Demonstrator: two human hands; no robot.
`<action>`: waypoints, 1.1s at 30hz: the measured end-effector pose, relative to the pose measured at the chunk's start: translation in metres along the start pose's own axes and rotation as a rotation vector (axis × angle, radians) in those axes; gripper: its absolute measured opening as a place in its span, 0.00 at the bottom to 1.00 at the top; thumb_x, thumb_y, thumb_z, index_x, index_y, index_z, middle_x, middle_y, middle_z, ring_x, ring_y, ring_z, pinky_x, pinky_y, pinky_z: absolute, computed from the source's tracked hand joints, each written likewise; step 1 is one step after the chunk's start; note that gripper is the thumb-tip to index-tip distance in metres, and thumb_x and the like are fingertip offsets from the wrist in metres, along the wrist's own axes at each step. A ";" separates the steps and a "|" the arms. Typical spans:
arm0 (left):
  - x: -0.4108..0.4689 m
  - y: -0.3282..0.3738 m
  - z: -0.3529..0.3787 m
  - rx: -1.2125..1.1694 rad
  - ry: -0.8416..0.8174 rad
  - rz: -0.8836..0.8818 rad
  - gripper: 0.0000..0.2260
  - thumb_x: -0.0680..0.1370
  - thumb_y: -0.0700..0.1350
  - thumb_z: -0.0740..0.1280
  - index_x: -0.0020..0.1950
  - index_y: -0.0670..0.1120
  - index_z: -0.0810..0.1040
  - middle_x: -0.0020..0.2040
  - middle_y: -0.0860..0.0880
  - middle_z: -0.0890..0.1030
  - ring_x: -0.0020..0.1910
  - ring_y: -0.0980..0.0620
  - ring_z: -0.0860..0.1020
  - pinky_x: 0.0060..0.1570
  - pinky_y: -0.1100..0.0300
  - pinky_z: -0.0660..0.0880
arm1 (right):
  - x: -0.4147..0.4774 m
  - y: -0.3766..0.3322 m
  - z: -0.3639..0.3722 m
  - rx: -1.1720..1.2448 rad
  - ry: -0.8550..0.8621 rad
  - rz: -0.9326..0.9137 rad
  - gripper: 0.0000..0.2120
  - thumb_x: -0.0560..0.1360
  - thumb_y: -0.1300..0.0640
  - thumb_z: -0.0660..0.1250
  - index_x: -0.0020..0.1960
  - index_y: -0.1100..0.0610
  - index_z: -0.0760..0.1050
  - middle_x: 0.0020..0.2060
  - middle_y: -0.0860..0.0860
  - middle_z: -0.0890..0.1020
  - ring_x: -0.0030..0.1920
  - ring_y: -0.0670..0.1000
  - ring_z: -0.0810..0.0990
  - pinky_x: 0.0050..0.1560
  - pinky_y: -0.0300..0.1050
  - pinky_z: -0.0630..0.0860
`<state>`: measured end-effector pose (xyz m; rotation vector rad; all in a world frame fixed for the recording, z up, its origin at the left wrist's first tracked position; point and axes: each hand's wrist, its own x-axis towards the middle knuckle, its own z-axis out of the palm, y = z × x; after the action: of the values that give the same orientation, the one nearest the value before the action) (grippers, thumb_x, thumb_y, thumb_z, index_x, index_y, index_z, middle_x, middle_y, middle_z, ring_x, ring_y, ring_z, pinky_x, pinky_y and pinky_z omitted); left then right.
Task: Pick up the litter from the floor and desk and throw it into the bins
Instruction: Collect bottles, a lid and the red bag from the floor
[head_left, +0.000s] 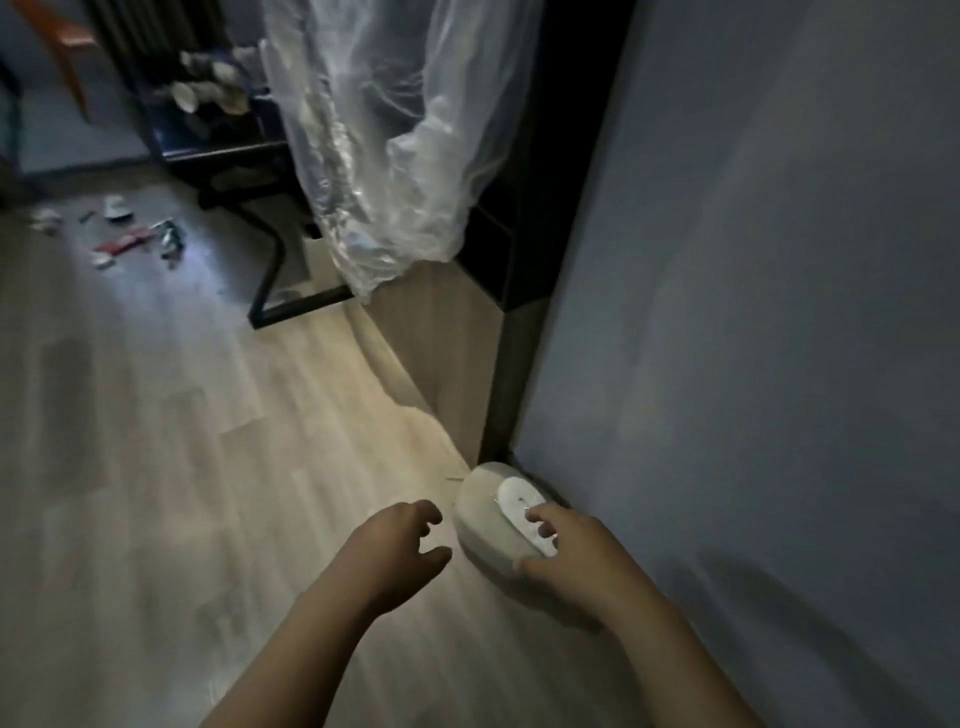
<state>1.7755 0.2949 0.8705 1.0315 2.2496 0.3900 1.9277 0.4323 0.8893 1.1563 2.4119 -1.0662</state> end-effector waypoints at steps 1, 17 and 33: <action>0.003 -0.012 -0.009 -0.025 0.010 -0.028 0.19 0.77 0.53 0.64 0.68 0.51 0.70 0.62 0.52 0.76 0.59 0.53 0.76 0.57 0.60 0.73 | 0.012 -0.016 0.001 -0.025 -0.011 -0.033 0.29 0.72 0.48 0.69 0.71 0.47 0.66 0.64 0.48 0.74 0.62 0.49 0.74 0.60 0.45 0.73; 0.097 -0.154 -0.200 -0.189 0.321 -0.368 0.18 0.77 0.54 0.65 0.66 0.55 0.71 0.60 0.57 0.76 0.54 0.58 0.76 0.56 0.61 0.73 | 0.239 -0.277 -0.036 -0.276 -0.120 -0.539 0.28 0.72 0.48 0.69 0.71 0.48 0.66 0.66 0.47 0.73 0.61 0.47 0.75 0.58 0.42 0.73; 0.130 -0.386 -0.396 -0.230 0.496 -0.455 0.18 0.76 0.54 0.64 0.66 0.54 0.71 0.61 0.56 0.76 0.57 0.57 0.76 0.58 0.59 0.73 | 0.359 -0.568 0.048 -0.335 -0.148 -0.681 0.29 0.72 0.45 0.69 0.71 0.45 0.66 0.63 0.45 0.75 0.61 0.44 0.74 0.56 0.38 0.72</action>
<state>1.2317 0.1398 0.9250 0.3010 2.6976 0.7421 1.2606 0.3663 0.9601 0.1315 2.7746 -0.8055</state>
